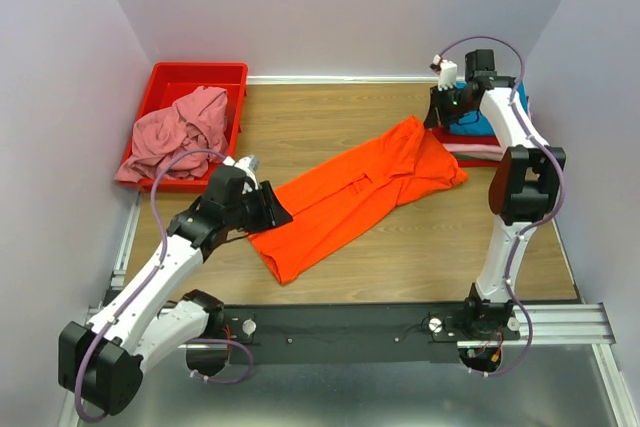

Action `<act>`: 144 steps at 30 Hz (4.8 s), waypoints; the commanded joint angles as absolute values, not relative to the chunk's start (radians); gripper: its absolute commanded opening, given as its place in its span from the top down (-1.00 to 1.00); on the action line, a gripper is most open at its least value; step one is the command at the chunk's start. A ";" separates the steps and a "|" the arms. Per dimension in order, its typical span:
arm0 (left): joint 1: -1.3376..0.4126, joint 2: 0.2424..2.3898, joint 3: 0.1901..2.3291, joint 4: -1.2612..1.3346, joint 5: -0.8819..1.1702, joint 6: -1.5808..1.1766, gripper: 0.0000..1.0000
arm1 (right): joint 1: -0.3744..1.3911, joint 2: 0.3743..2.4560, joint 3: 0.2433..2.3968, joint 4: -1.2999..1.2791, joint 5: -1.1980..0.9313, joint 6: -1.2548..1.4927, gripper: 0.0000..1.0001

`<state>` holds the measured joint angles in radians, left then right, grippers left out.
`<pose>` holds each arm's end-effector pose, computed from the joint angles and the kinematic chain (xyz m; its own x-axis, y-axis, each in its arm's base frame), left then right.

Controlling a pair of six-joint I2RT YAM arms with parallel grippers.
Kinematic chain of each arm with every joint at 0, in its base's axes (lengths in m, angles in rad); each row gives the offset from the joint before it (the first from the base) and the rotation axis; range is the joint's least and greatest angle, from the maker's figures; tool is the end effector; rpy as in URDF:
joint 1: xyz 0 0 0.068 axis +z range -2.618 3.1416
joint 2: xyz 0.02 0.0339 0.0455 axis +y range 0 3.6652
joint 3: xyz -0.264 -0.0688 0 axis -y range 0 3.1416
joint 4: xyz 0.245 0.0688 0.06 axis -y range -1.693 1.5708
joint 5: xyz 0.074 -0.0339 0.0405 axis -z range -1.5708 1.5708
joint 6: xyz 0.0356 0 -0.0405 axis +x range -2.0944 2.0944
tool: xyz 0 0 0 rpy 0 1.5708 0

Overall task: Fold and stack the t-shirts
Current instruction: Fold the tshirt

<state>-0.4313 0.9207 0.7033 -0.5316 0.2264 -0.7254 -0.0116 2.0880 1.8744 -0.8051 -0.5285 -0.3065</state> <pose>0.1711 -0.0875 0.2554 -0.8322 -0.3287 -0.4466 0.0062 0.7998 -0.6002 0.4578 0.0126 0.2605 -0.7349 -0.2521 -0.6296 -0.4994 0.8292 0.2511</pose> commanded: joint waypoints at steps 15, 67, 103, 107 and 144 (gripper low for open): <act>-0.488 1.126 0.523 -0.413 0.437 -0.663 0.49 | 0.081 2.203 2.036 -0.793 -0.460 -0.291 0.99; -0.512 1.174 0.657 -0.538 0.356 -0.514 0.52 | 0.199 2.270 2.111 -0.808 -0.354 -0.316 0.99; -0.721 1.206 0.773 -0.465 0.241 -0.459 0.29 | 0.196 2.092 1.902 -0.784 -0.313 -0.342 0.99; -0.721 1.206 0.765 -0.451 0.242 -0.460 0.28 | 0.196 2.115 1.902 -0.779 -0.311 -0.333 0.98; -1.032 1.696 1.108 -0.301 -0.172 -0.305 0.14 | -0.071 1.703 1.295 -0.629 -0.305 -0.405 -0.04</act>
<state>-1.0241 1.6463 1.0760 -0.3042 -0.0689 -0.3256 -0.0727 1.6894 1.3109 -0.7197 -0.3325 -0.3969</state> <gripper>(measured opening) 0.433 0.519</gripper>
